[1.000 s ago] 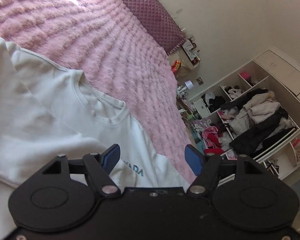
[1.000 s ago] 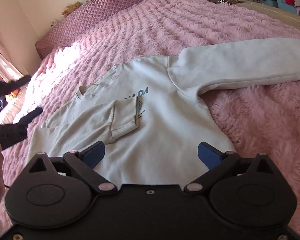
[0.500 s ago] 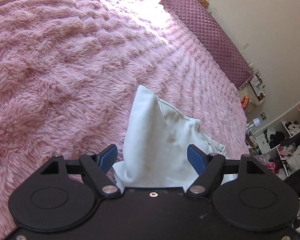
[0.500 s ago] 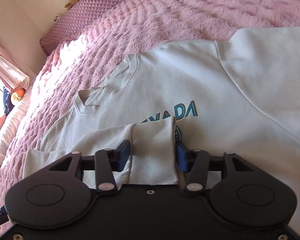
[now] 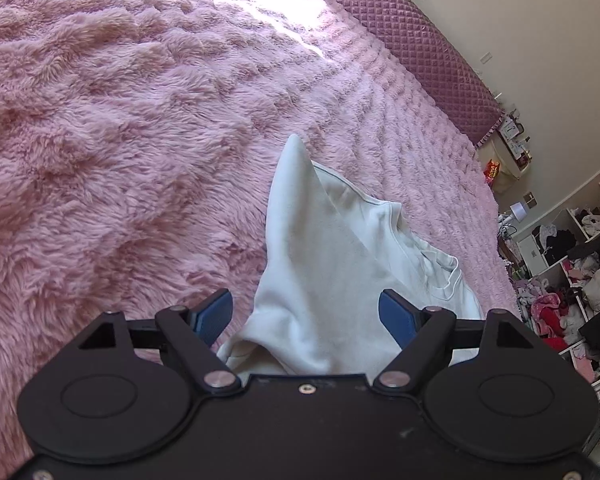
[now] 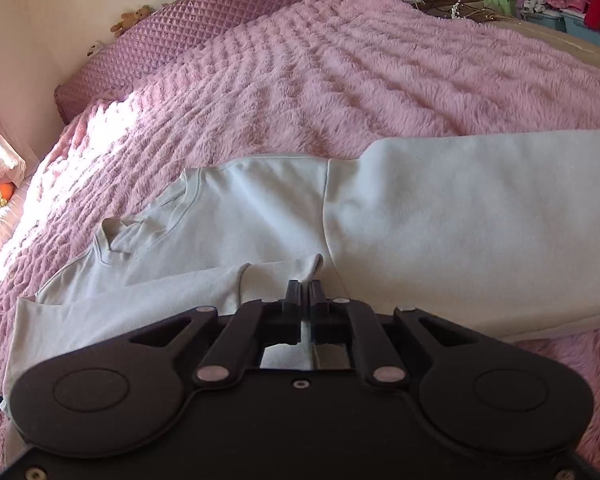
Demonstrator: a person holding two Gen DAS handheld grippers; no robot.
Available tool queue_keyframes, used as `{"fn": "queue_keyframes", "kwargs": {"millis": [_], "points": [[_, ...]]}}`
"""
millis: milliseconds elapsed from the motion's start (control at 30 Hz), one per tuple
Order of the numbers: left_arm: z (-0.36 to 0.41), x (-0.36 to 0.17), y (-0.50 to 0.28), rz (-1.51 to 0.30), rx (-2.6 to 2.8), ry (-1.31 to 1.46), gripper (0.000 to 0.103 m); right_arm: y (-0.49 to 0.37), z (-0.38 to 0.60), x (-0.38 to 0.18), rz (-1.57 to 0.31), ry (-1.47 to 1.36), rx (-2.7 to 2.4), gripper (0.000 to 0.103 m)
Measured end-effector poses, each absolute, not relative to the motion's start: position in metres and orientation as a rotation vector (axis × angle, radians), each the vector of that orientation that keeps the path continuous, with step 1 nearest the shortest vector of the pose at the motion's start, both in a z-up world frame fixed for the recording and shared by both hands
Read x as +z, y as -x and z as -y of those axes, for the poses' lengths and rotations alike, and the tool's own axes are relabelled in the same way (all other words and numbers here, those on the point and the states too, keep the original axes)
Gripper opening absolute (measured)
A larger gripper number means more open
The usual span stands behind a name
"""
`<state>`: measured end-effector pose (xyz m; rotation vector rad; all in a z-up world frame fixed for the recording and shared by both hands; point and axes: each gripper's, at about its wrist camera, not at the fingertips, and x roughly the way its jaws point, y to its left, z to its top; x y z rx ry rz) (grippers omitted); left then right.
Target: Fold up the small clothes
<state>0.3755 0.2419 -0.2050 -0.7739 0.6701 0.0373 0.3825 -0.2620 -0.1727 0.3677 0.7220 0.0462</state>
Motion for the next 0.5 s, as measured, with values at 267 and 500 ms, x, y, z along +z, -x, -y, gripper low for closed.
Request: {"fn": "queue_keyframes", "kwargs": {"millis": [267, 500], "points": [[-0.258, -0.216, -0.363, -0.717, -0.091, 0.721, 0.079, -0.379, 0.27, -0.169, -0.709, -0.444, 0.053, 0.002], [-0.245, -0.219, -0.354, -0.777, -0.087, 0.32, 0.044, -0.38, 0.262, -0.169, -0.723, -0.427, 0.049, 0.003]]}}
